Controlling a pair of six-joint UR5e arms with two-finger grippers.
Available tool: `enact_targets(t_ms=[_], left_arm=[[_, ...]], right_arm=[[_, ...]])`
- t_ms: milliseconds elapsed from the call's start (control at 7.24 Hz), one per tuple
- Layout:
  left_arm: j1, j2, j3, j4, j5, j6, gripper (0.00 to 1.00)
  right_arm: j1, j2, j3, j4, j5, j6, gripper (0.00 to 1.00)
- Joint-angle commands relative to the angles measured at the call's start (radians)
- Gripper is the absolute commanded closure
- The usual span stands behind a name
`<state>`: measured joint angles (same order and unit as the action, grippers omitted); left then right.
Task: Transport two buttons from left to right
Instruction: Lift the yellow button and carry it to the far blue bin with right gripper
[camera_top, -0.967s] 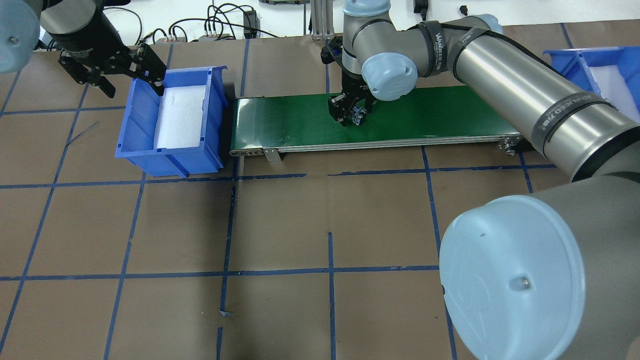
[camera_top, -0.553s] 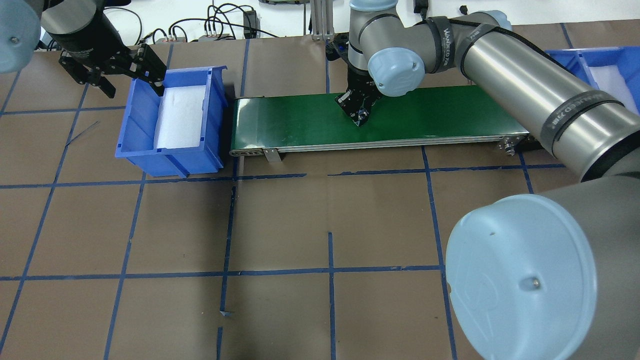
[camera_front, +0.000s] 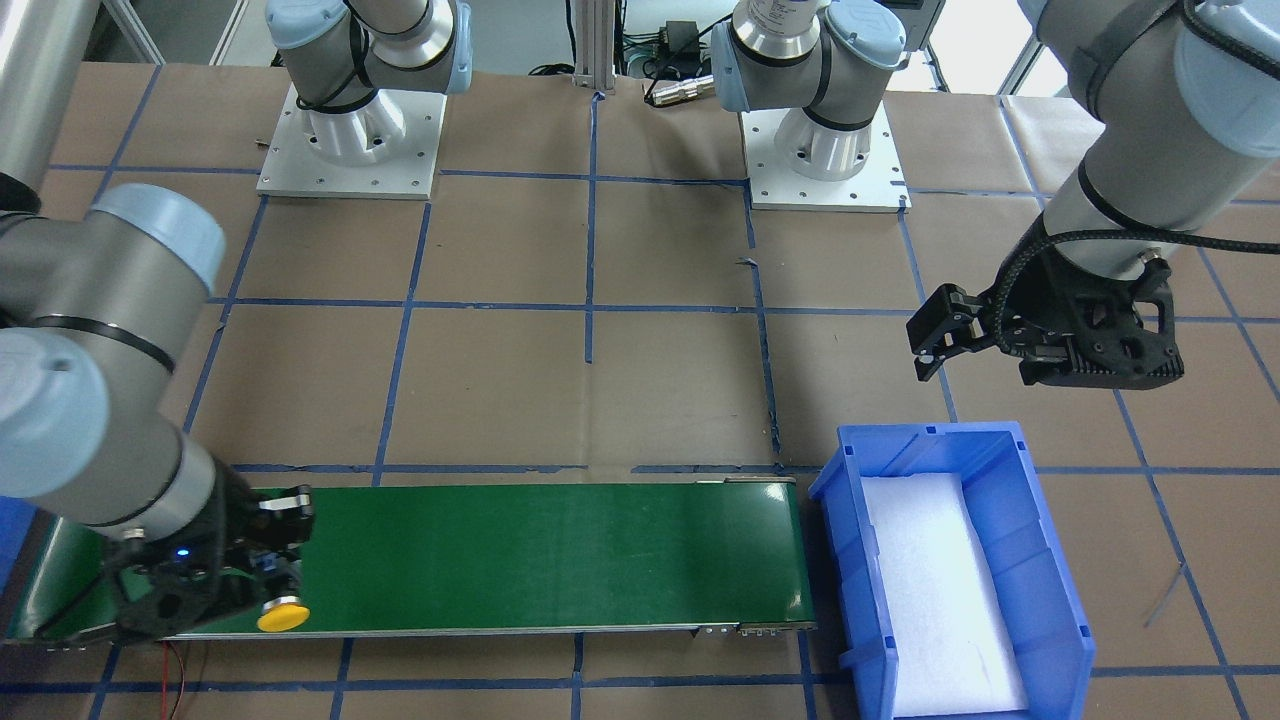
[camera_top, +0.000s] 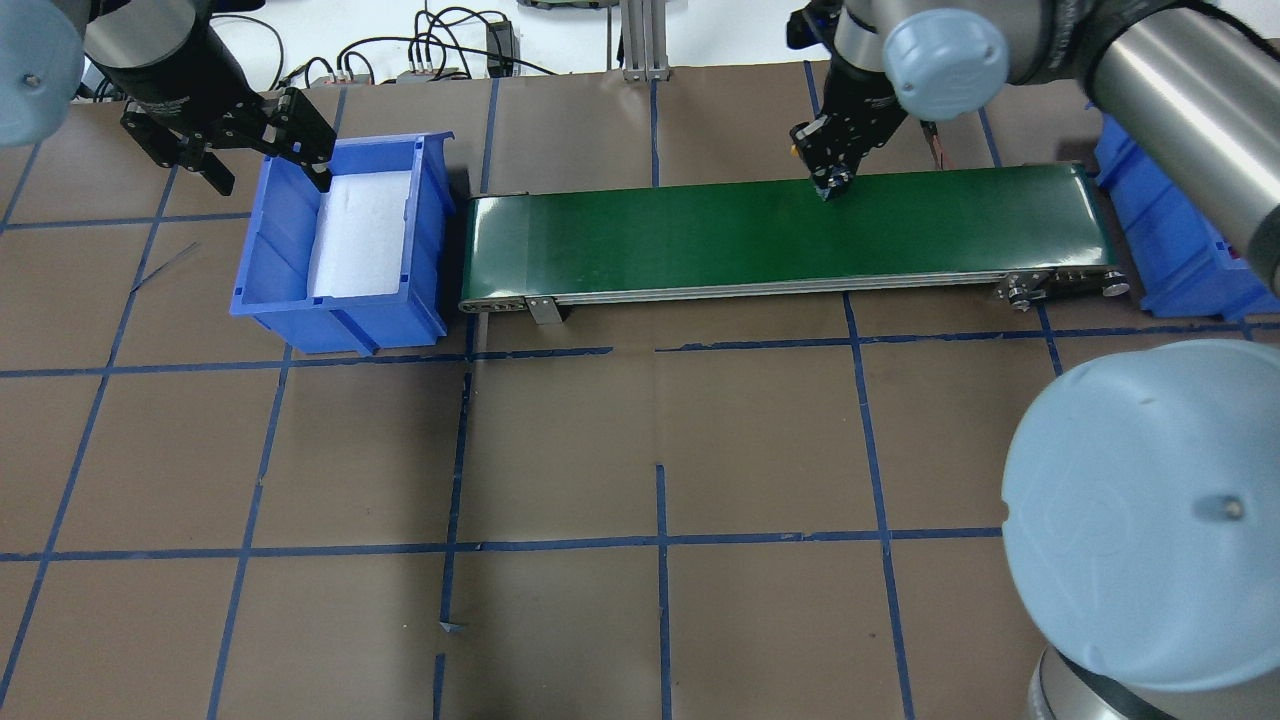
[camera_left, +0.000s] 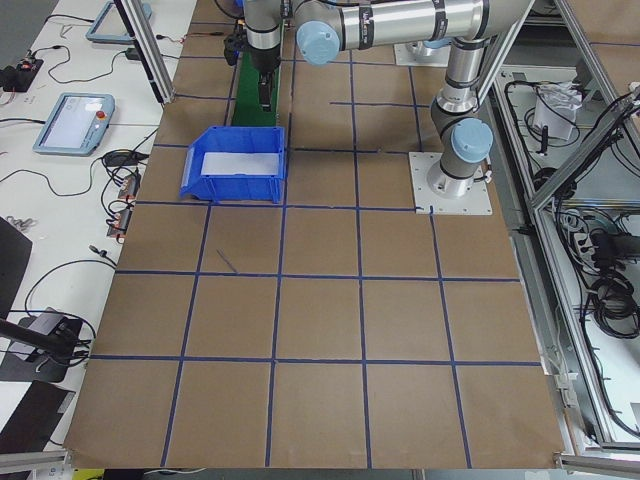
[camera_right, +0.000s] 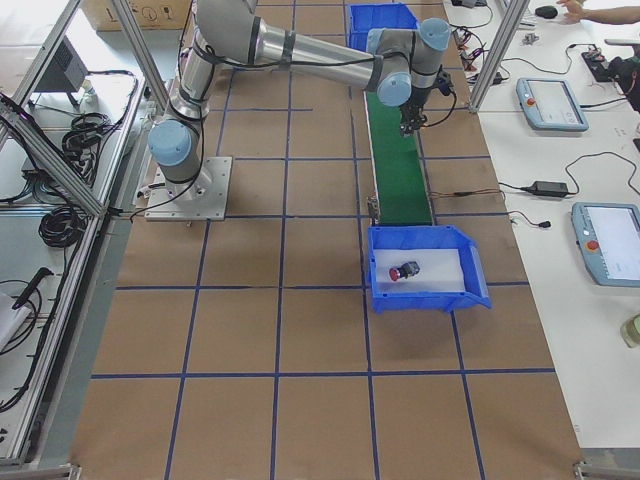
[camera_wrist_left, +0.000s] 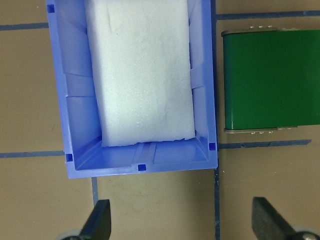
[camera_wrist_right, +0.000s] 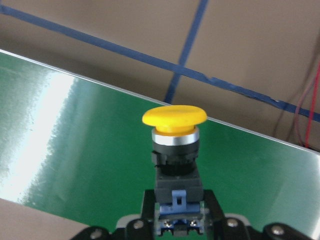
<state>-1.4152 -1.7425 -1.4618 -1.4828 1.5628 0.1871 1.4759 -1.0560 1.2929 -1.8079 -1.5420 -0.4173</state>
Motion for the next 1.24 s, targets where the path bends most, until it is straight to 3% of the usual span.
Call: enact_targets(t_ms=[0, 276, 691, 1105], left_arm=[[-0.002, -0.005, -0.009, -0.001, 0.003, -0.002, 0.00], [-0.002, -0.015, 0.000, 0.001, -0.001, 0.000, 0.00], [-0.007, -0.022, 0.011, 0.001, 0.010, 0.000, 0.00], [-0.002, -0.066, 0.018, 0.006, 0.041, -0.002, 0.00]], right_arm=[[-0.176, -0.045, -0.001, 0.053, -0.006, -0.174, 0.91], [-0.320, -0.062, -0.007, 0.067, -0.015, -0.366, 0.91], [-0.455, -0.045, -0.030, 0.053, -0.056, -0.509, 0.91], [-0.496, 0.098, -0.222, 0.056, -0.053, -0.558, 0.91]])
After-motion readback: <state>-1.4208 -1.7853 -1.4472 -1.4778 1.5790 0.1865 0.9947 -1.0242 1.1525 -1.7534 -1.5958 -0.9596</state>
